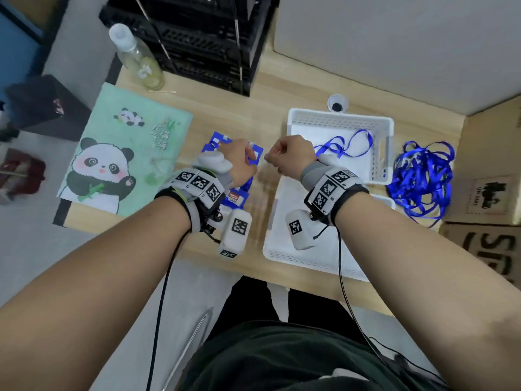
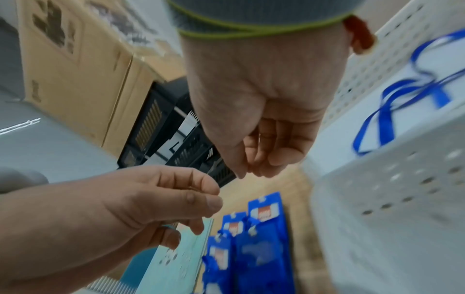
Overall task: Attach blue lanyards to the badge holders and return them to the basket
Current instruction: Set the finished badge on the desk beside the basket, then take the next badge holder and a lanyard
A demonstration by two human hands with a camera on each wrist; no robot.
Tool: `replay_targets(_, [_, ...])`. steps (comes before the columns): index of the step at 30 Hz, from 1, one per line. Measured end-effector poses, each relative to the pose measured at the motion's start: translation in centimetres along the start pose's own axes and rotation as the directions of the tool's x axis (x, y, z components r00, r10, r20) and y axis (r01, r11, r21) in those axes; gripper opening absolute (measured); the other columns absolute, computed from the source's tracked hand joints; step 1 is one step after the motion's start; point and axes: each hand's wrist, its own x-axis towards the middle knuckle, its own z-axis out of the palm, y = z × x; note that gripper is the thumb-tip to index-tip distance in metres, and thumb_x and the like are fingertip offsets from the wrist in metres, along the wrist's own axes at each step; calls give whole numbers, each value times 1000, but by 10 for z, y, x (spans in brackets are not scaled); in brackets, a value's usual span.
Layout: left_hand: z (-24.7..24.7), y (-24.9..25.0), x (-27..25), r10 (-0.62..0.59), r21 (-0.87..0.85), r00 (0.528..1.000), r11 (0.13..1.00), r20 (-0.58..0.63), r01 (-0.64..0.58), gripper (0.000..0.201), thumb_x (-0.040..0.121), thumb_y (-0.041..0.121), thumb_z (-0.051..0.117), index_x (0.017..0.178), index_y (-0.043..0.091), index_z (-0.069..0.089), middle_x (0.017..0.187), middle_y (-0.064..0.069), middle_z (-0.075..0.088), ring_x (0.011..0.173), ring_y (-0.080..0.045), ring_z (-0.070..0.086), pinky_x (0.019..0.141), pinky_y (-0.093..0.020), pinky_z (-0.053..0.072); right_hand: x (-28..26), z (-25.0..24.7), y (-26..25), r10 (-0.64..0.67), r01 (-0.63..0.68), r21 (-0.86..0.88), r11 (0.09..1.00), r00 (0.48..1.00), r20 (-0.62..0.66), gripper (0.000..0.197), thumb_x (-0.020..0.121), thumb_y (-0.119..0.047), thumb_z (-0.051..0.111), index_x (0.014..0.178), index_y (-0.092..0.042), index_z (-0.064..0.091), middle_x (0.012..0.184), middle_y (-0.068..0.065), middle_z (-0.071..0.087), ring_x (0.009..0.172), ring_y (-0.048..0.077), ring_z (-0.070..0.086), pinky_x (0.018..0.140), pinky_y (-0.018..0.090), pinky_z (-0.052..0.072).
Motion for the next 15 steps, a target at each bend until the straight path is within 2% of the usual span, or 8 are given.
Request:
replay_targets(3, [17,33,0,51,28,996,998,67,-53,12,82,20,65,90,23,56,84,4,60,81,-19,59,64,-27,43,-17,-28,30,67,-65,71,995,997,-29,17,81,-23,69,68,-21,60,74,5,72,65,23,70,72,39,61])
replay_targets(4, [25,45,-1,71,36,994,997,82,-74,12,81,18,65,89,23,56,85,3,61,81,-19,59,64,-27,42,-24,-39,42,97,-93,83,992,995,-35,15,82,-23,69,70,-19,60,74,5,71,62,21,68,72,39,61])
replay_targets(7, [50,75,-3,101,44,988,993,115,-107,13,78,23,67,84,26,56,83,4,62,82,-20,61,73,-30,49,-40,-64,82,210,-201,141,969,977,-48,11,82,-20,66,75,-13,62,78,8,71,61,20,69,70,38,62])
replay_targets(10, [75,95,-4,105,65,978,991,182,-118,12,78,26,66,87,26,58,84,5,63,83,-21,62,73,-31,49,-54,-78,116,303,-297,128,946,953,-26,11,83,-20,65,83,-9,68,83,11,74,66,23,70,68,33,62])
replay_targets(13, [98,106,-2,100,90,973,989,208,-121,13,76,27,66,87,28,59,94,2,67,86,-19,62,80,-31,50,-61,-81,145,333,-334,-15,942,942,-43,11,85,-20,62,82,-10,67,80,8,68,74,24,64,67,29,53])
replay_targets(15, [115,111,-2,90,117,966,986,244,-121,17,76,29,66,93,28,62,97,2,68,89,-19,62,86,-34,51,-63,-80,164,329,-335,-115,935,942,-65,16,87,-19,57,87,-7,67,87,7,67,83,25,62,69,29,49])
